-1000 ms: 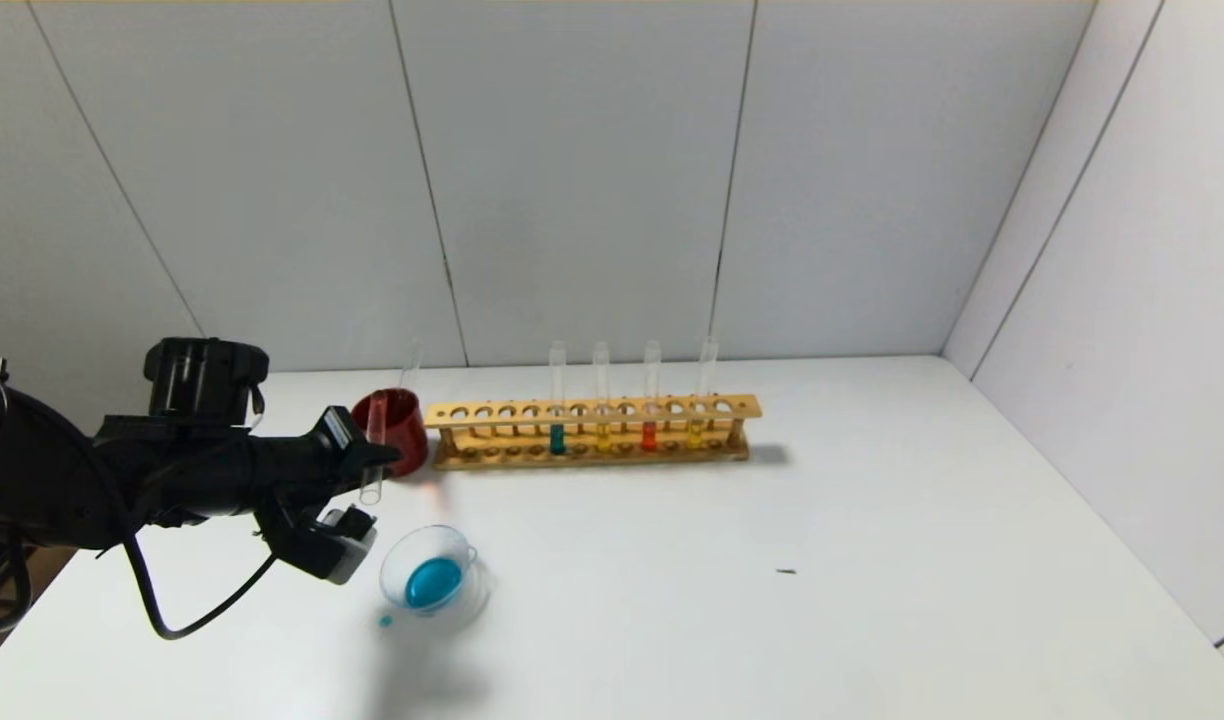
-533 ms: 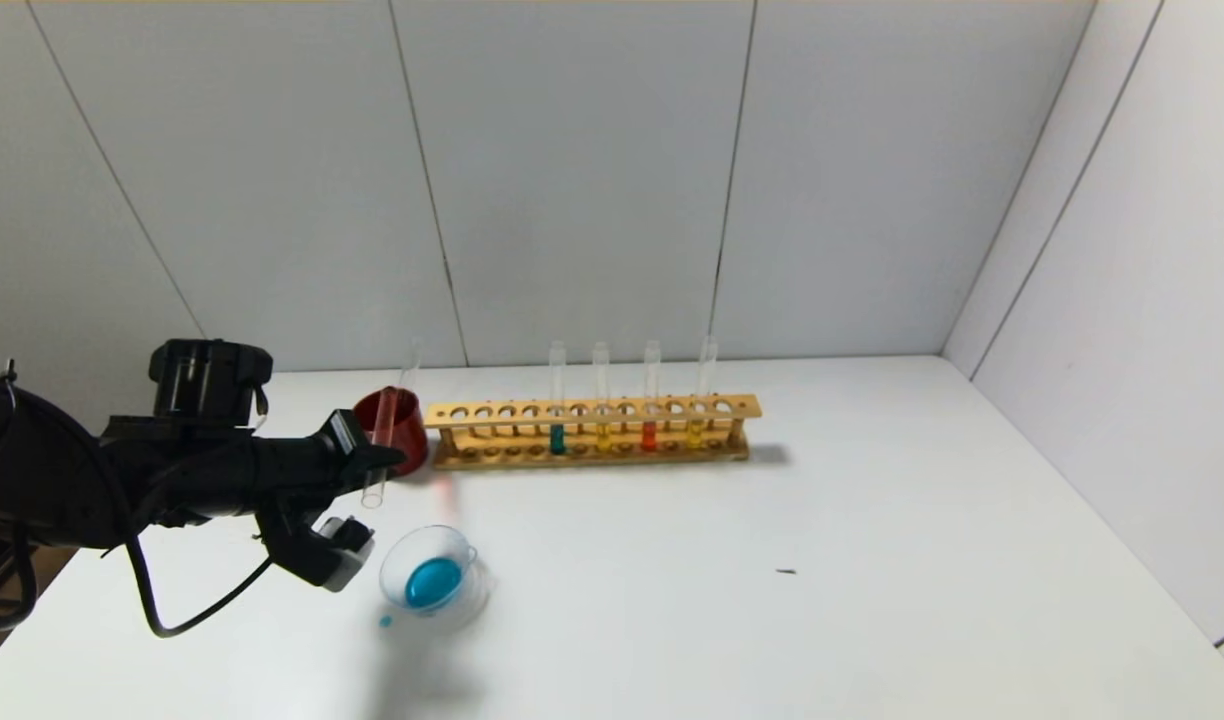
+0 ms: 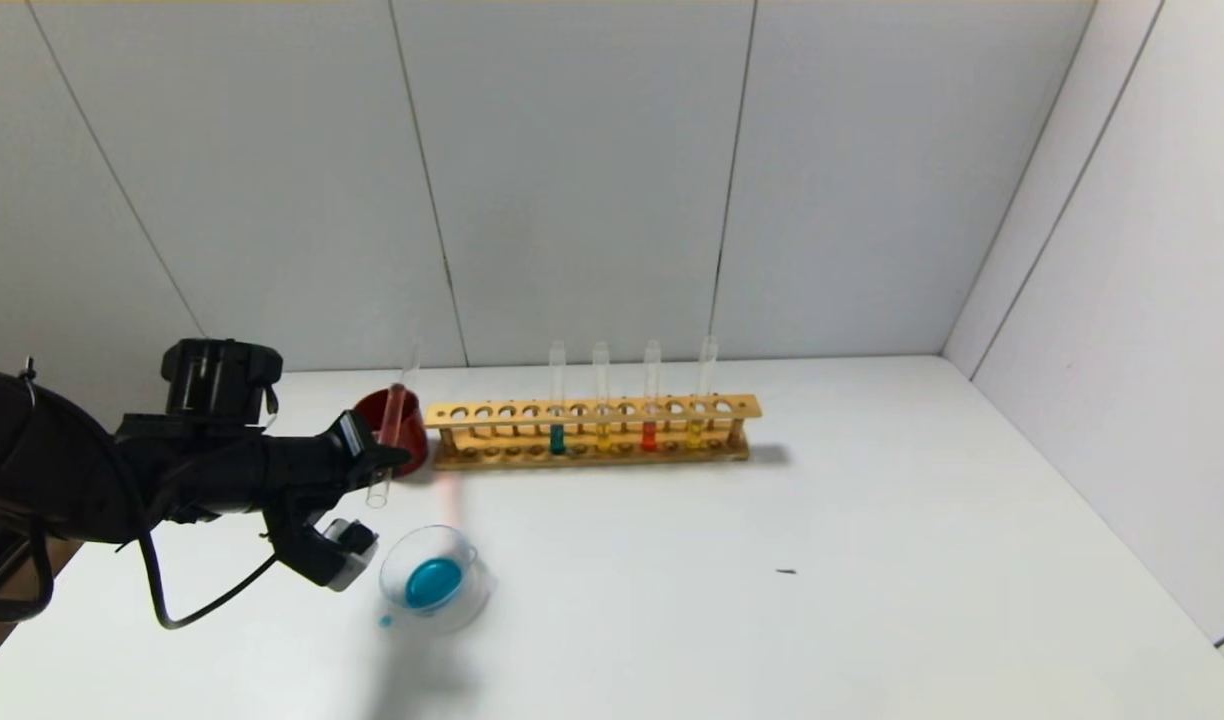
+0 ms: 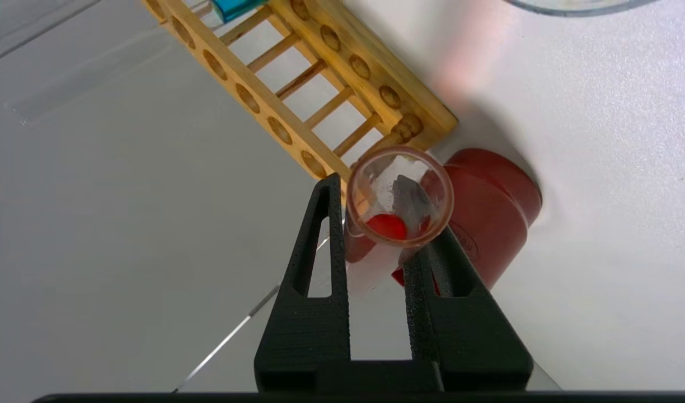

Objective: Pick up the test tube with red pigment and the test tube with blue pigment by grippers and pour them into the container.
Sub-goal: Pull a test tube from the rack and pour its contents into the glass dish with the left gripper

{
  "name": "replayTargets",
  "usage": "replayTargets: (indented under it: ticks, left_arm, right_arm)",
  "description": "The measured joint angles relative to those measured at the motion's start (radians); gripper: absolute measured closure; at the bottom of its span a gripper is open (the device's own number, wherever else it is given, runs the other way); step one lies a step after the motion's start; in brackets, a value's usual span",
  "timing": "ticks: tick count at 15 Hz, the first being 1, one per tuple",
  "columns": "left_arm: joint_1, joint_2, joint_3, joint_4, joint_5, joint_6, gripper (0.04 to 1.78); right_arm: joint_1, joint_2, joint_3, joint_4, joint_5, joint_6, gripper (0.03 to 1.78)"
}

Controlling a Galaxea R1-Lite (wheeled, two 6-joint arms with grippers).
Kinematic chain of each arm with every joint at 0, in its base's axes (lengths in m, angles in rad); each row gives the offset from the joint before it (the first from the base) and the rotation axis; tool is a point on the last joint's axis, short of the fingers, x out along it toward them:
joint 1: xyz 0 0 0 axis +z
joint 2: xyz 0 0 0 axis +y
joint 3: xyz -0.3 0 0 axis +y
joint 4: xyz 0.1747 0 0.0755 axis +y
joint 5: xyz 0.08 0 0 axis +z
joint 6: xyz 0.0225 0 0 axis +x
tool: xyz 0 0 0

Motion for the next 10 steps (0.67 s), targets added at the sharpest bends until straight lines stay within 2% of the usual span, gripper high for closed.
replayTargets:
  ticks: [10]
  left_arm:
    - [-0.041,0.009,-0.025,0.000,0.004,0.075,1.49]
  right_arm:
    - [0.000,0.000,0.000,0.000,0.000,0.000,0.06]
